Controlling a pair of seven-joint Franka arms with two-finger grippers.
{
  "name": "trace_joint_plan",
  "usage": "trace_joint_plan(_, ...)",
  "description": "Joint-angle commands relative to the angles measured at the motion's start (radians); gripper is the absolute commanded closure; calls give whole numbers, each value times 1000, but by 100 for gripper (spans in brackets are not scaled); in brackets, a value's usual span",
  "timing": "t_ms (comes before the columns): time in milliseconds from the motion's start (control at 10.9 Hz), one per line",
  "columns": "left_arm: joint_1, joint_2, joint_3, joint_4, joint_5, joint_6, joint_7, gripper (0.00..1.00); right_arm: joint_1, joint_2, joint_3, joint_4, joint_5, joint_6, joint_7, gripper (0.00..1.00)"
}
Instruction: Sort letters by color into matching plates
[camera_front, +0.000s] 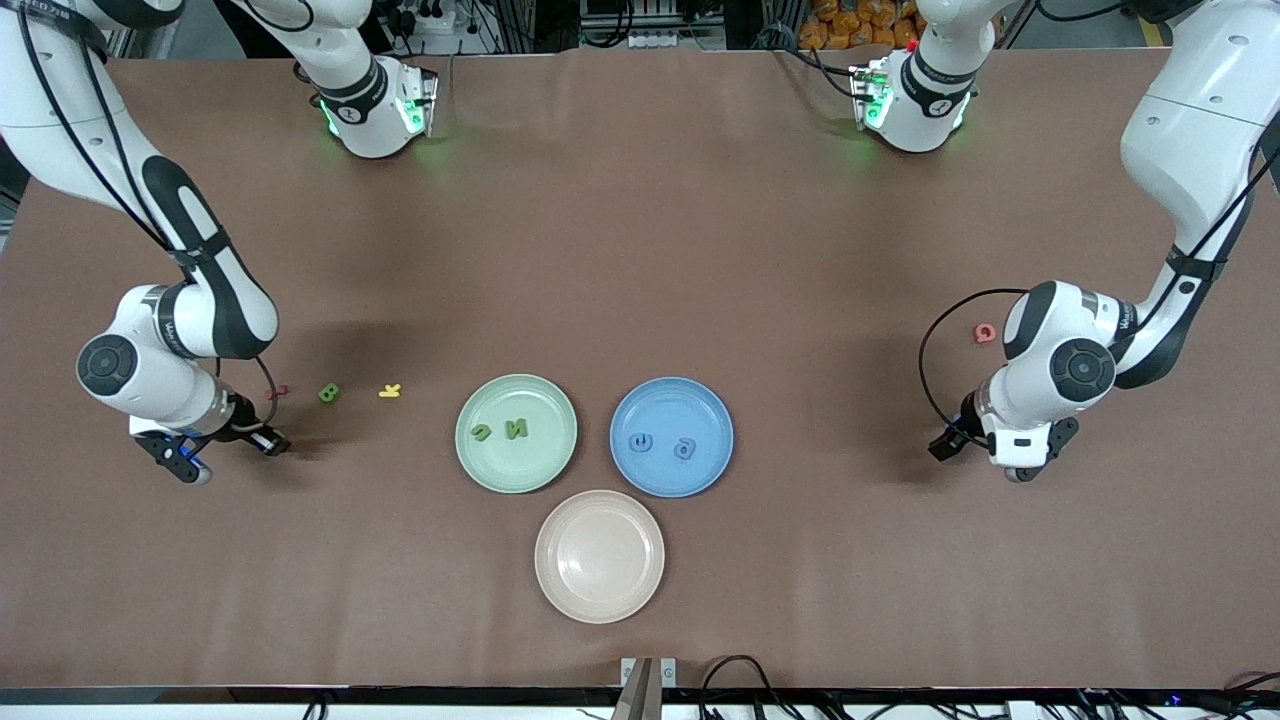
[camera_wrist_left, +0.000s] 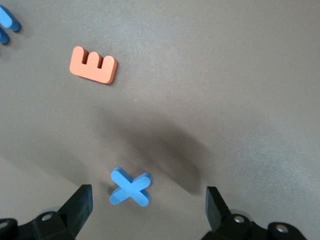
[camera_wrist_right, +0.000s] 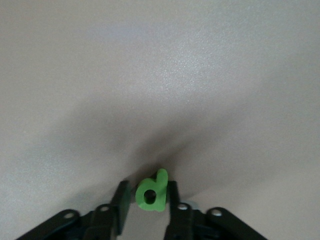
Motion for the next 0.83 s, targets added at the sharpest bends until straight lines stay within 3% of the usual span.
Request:
trace_joint_plan(0,16,7,-14,-13,-23,35,29,0,-25,-1,19,-10,8,15,-42,100)
trace_joint_plan(183,22,14,-14,-17,-23,50,46,0,-23,-3,25,-4,8,14,-44,100)
trace_joint_plan(550,30,14,-14,-20,-23,52,64,0,-20,-15,95,16,9,0,19,100)
trace_joint_plan(642,30,14,-14,-23,-23,52,64,33,-20,-18,118,18,9,-5,63,100)
trace_joint_plan(733,31,13,-14,-23,-23,51,61,88,-20,-20,143,24,9,-21,117,100)
